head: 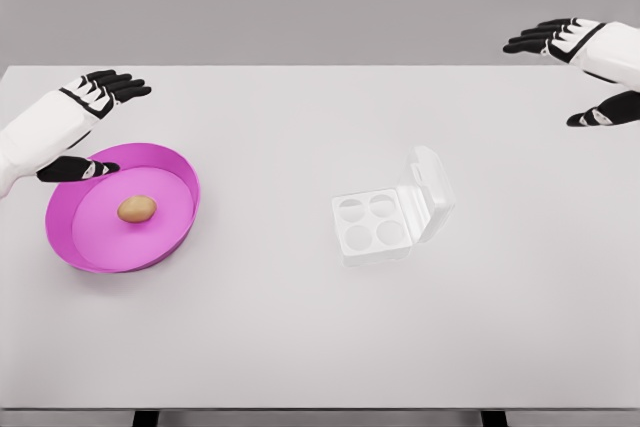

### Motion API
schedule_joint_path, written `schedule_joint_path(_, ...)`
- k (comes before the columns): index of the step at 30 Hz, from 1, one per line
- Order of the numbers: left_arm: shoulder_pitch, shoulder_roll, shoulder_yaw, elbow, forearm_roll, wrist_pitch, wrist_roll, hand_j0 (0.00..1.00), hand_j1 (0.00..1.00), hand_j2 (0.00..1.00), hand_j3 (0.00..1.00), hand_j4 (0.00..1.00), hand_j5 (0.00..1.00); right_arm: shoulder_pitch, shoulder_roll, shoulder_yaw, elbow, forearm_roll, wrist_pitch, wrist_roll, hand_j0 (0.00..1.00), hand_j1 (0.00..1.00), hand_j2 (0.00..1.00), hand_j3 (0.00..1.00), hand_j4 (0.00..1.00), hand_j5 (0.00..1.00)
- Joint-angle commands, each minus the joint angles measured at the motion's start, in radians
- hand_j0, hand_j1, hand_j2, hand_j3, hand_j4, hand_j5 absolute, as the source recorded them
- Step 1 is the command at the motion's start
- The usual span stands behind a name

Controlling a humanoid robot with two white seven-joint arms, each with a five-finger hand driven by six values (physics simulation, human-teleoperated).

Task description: Pack egg into the box and close the box lid

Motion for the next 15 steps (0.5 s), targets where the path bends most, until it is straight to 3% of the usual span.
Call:
schedule_joint_path(1, 0.0, -0.004, 0.006, -0.009, -0.008, 0.0, -0.001, 1.0, 1.0, 1.0, 1.0, 1.0, 1.0, 0.0, 0.002, -0.004, -0.006, -0.005, 0.003, -0.001, 1.0, 1.0, 1.0, 1.0, 1.0, 1.0)
schedule_joint_path(6, -0.002, 0.042, 0.021, -0.009, 0.039, 0.0, -0.003, 0.99, 0.99, 0.99, 0.99, 0.99, 0.99, 0.002, -0.027, 0.009, -0.028, 0.031, 0.003, -0.001, 1.0, 1.0, 1.0, 1.0, 1.0, 1.0)
schedule_joint_path(8, 0.0, 0.07, -0.019, -0.01, 0.108, 0.0, -0.014, 0.99, 0.99, 0.99, 0.99, 0.99, 0.99, -0.015, -0.034, 0.019, -0.037, 0.136, 0.003, -0.001, 1.0, 1.0, 1.0, 1.0, 1.0, 1.0)
schedule_joint_path(10, 0.0, 0.134, -0.057, -0.009, 0.19, 0.0, -0.027, 0.99, 0.99, 0.99, 0.99, 0.99, 0.99, -0.005, -0.026, -0.064, -0.029, 0.147, 0.003, -0.001, 1.0, 1.0, 1.0, 1.0, 1.0, 1.0)
schedule_joint_path(12, -0.003, 0.16, -0.095, -0.01, 0.228, 0.0, -0.044, 0.99, 0.99, 0.99, 0.99, 0.99, 0.99, 0.008, -0.034, -0.063, -0.036, 0.15, 0.003, -0.001, 1.0, 1.0, 1.0, 1.0, 1.0, 1.0)
schedule_joint_path(13, -0.005, 0.162, -0.1, -0.016, 0.242, 0.0, -0.095, 0.99, 0.99, 0.99, 0.99, 0.99, 0.99, 0.037, -0.034, -0.06, -0.039, 0.161, 0.003, -0.001, 1.0, 1.0, 1.0, 1.0, 1.0, 1.0)
schedule_joint_path(15, -0.003, 0.165, -0.102, -0.024, 0.322, 0.0, -0.277, 0.99, 0.99, 0.99, 0.99, 0.99, 0.99, 0.112, -0.051, -0.064, -0.049, 0.213, 0.003, -0.001, 1.0, 1.0, 1.0, 1.0, 1.0, 1.0)
